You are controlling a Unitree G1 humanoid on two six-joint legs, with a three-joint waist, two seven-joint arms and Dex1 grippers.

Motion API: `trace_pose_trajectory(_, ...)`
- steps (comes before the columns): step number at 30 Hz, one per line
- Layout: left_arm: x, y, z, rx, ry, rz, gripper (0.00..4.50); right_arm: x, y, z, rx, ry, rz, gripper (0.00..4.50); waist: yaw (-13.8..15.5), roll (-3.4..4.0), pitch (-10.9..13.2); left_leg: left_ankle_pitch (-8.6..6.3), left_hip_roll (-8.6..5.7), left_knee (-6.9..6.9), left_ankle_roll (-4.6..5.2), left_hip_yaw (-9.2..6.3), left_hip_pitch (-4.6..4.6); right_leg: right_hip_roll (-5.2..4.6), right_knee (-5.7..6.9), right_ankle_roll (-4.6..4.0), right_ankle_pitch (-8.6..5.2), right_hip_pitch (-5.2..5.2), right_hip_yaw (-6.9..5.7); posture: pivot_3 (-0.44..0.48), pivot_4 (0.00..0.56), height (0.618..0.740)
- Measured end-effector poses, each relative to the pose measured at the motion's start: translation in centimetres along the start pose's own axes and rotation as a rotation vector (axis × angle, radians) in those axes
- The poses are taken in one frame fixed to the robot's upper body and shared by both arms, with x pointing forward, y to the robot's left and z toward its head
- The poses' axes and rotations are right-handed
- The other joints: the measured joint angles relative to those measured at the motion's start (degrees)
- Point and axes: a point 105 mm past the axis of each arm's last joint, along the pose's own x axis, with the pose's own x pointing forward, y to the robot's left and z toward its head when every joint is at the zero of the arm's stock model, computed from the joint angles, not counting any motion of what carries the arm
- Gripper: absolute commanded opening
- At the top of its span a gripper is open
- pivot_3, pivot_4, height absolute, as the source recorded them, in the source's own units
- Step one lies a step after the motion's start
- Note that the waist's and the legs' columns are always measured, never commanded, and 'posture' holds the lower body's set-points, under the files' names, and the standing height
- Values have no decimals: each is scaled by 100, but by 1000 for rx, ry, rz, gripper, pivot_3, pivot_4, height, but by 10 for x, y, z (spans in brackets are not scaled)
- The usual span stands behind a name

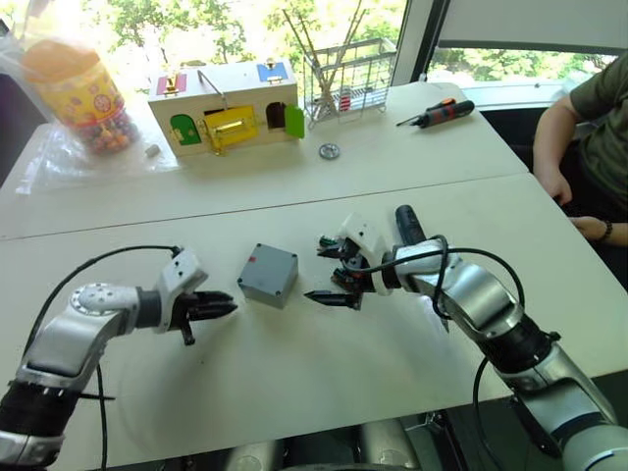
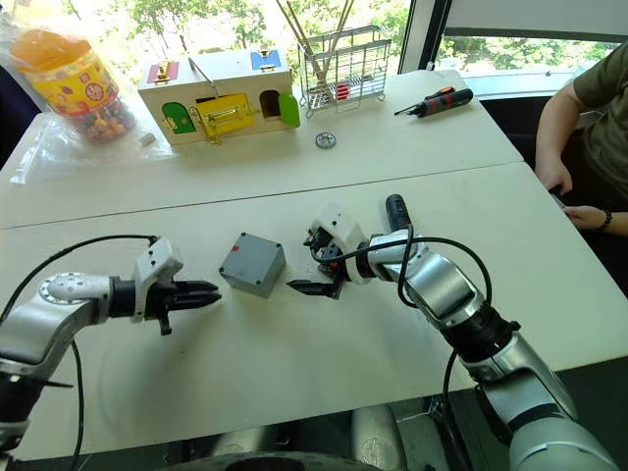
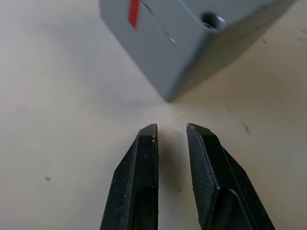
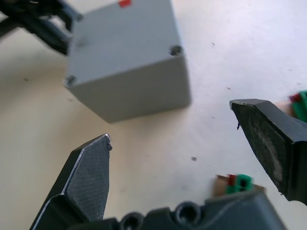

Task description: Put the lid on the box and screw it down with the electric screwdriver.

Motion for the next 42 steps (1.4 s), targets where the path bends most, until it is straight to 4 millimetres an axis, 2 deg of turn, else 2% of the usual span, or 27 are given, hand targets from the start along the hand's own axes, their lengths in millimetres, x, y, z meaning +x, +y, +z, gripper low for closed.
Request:
trace_pose_trajectory(7, 8, -21, 6, -21, -36, -29, 923, 21, -16, 1, -91, 11, 76, 4461, -12, 0, 0, 0, 1, -3, -1, 0, 0, 1, -1, 0, 0, -2, -1, 0, 150, 740)
trace_pose_trajectory(12, 16, -24, 11, -28, -69, -7, 923, 34, -9, 6, -120, -12, 155, 4461, -15, 0, 0, 0, 1, -2, -1, -2, 0, 1, 0, 0, 0, -2, -1, 0, 150, 740)
trace_pose_trajectory(17, 17, -12, 16, -9, -87, 41, 923, 36, 4, 8, -134, -25, 216, 4461, 0, 0, 0, 0, 0, -1, -2, -4, 0, 2, -1, 0, 0, -1, -3, 0, 150, 740)
trace_pose_trajectory(28, 12, 19, 20, 17, -92, 118, 923, 32, 32, 1, -58, -14, 230, 4461, -11, 0, 0, 0, -1, -1, -2, -4, 0, 1, 1, 0, 0, -2, -3, 0, 150, 740)
trace_pose_trajectory(42, 15, 25, 22, 51, -80, 123, 923, 31, 38, 6, -6, -19, 187, 4461, -8, 0, 0, 0, -2, 0, -2, -5, 0, 1, 2, 0, 0, -2, -3, 0, 150, 740)
